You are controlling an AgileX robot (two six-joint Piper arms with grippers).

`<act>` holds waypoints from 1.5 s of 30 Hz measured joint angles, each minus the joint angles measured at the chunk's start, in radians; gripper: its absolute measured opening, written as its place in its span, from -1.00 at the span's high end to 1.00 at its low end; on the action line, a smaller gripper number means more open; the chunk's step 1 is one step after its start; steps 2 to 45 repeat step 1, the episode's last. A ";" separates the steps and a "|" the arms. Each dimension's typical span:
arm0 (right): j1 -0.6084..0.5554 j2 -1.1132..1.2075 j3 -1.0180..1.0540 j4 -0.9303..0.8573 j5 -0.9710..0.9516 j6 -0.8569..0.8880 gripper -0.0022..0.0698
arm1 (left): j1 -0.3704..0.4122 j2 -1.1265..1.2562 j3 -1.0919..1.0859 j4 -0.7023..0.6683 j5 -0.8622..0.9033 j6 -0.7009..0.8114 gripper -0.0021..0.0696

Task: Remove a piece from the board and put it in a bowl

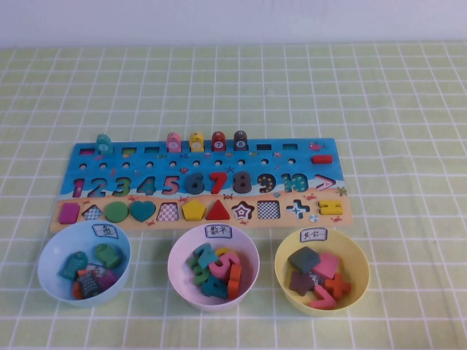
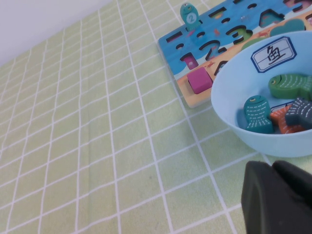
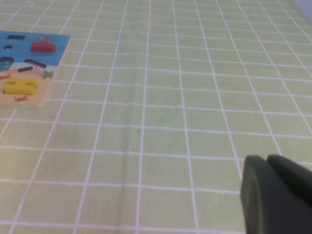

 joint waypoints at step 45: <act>0.000 0.000 0.000 0.000 0.000 0.000 0.98 | 0.000 0.000 0.000 0.000 0.000 0.000 0.96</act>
